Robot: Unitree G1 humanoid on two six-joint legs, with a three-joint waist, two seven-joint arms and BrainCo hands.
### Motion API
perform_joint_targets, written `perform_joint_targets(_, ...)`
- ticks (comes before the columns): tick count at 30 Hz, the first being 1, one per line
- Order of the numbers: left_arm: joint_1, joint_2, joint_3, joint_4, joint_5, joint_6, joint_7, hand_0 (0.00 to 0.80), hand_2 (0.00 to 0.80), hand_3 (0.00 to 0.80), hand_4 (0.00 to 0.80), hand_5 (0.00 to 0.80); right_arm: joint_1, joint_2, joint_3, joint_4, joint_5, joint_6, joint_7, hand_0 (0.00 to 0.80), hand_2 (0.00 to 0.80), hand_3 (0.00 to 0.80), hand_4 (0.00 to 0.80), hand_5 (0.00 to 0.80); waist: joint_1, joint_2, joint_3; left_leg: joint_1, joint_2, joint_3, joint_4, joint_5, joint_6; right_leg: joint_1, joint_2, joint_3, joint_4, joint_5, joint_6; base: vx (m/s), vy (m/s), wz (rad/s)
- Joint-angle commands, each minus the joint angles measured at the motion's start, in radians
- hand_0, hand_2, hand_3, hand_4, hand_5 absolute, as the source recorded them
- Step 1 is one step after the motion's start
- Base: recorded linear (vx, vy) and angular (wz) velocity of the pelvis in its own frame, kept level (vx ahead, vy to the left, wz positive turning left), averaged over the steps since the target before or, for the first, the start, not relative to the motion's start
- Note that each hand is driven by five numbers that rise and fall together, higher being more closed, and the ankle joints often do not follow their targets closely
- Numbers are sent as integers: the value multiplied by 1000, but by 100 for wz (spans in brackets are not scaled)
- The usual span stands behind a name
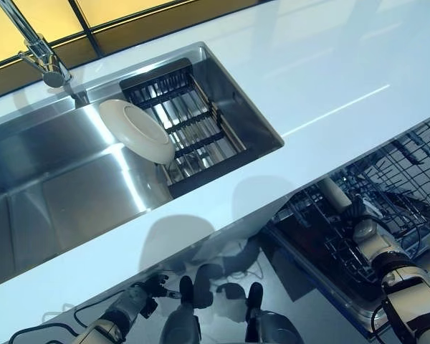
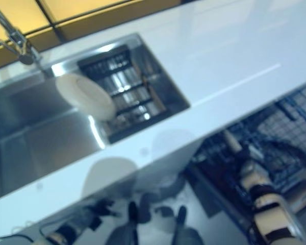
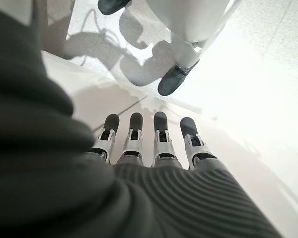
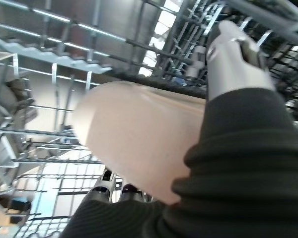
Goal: Take plates into dishwasher
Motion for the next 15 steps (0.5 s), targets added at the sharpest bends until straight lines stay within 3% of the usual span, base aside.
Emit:
perform_joint_targets(1, -30, 46, 43, -3, 3, 16, 14, 0, 0, 0, 0, 0, 43, -4, -26, -161, 32, 35, -24, 0, 0, 0, 0, 0, 1, -82, -3, 29, -16, 65, 29, -47, 34, -25, -14, 47, 135, -78, 9, 0, 0, 0)
perform_joint_targets(6, 27, 60, 92, -47, 26, 31, 10, 0, 0, 0, 0, 0, 196, -52, -165, -361, 29, -2, -42, 0, 0, 0, 0, 0, -21, -104, -14, 51, -8, 85, 18, -51, 38, -10, -7, 57, 124, -75, 15, 30, 2, -1)
perform_joint_targets(15, 84, 56, 146, -60, 47, 42, 12, 0, 0, 0, 0, 0, 331, -98, -343, -535, 9, -37, -33, 0, 0, 0, 0, 0, -47, -125, -43, 75, 4, 118, 13, -59, 41, 8, -3, 67, 112, -75, 18, 19, 15, -6)
